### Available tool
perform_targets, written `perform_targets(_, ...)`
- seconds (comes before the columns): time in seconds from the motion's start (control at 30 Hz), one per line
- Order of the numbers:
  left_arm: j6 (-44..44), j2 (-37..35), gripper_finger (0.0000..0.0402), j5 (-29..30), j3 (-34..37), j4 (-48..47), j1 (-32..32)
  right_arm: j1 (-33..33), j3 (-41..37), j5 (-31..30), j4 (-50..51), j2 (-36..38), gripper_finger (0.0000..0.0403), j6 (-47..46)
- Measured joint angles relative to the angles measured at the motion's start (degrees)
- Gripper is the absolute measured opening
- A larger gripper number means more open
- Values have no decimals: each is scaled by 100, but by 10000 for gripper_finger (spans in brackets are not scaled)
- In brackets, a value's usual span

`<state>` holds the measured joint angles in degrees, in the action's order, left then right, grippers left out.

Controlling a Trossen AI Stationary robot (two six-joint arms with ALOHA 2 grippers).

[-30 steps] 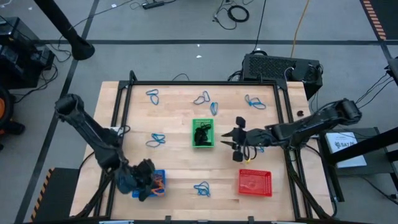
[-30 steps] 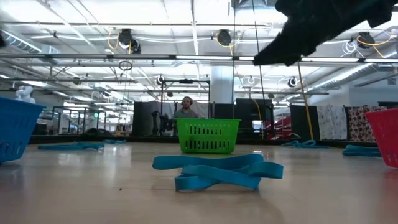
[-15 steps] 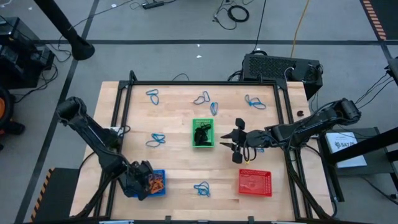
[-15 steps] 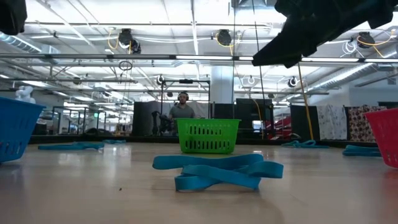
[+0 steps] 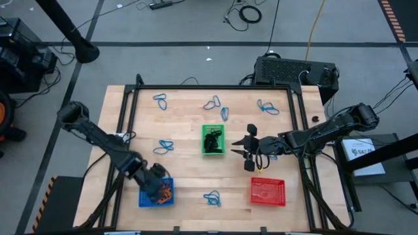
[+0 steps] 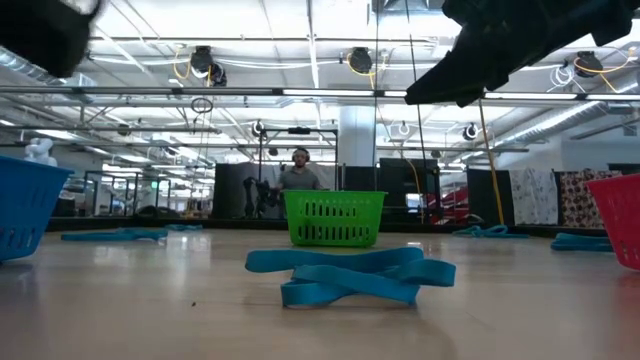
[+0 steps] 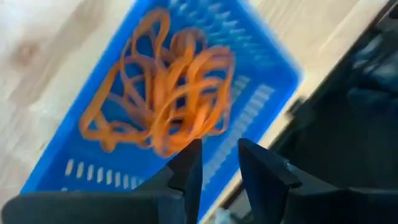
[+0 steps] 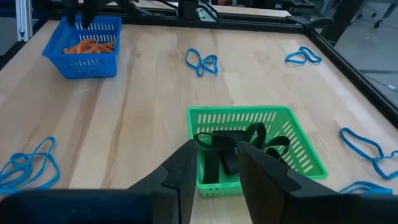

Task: Sort rubber bands into baskets
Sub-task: Put the blue rubber band into the red bin

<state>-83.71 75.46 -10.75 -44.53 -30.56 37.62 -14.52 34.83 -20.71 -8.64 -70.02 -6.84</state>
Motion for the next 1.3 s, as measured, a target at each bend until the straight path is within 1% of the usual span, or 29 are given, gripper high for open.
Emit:
perform_targets(0.07,247,-67,108,64,-104,2,-222,0,0,0,-1,0,110,45)
perform_targets(0.17,1334,-132,104,93,-301,13,-652,4,1,0,0,0,110,58)
perform_targets(0.2,1747,-162,103,191,-351,12,-802,4,1,0,9,0,110,96)
perform_targets(0.27,2513,-223,102,564,-440,-70,-1104,4,2,0,57,0,110,236)
perform_targets(0.33,3083,-234,102,1172,-486,-308,-1412,4,2,0,192,0,110,417)
perform_targets(0.4,3405,-199,102,1734,-480,-727,-1741,4,2,0,350,6,110,528)
perform_targets(0.47,3607,-93,102,1930,-479,-1085,-2103,4,2,0,453,13,110,561)
perform_targets(0.57,3797,87,102,1939,-472,-1547,-2553,4,2,0,550,13,110,571)
perform_targets(0.63,3812,216,102,1949,-472,-1644,-2787,4,2,0,600,15,110,594)
perform_targets(0.8,4378,561,102,1894,-471,-1606,-3158,4,2,0,744,15,110,604)
perform_targets(0.97,4897,1007,102,2117,-471,-1554,-3475,4,2,2,744,15,110,568)
perform_targets(1.13,5364,1459,102,2087,-471,-1189,-3744,-17,2,2,786,15,110,465)
perform_targets(1.3,5422,1787,102,2054,-471,-1291,-3978,-17,2,2,786,15,110,456)
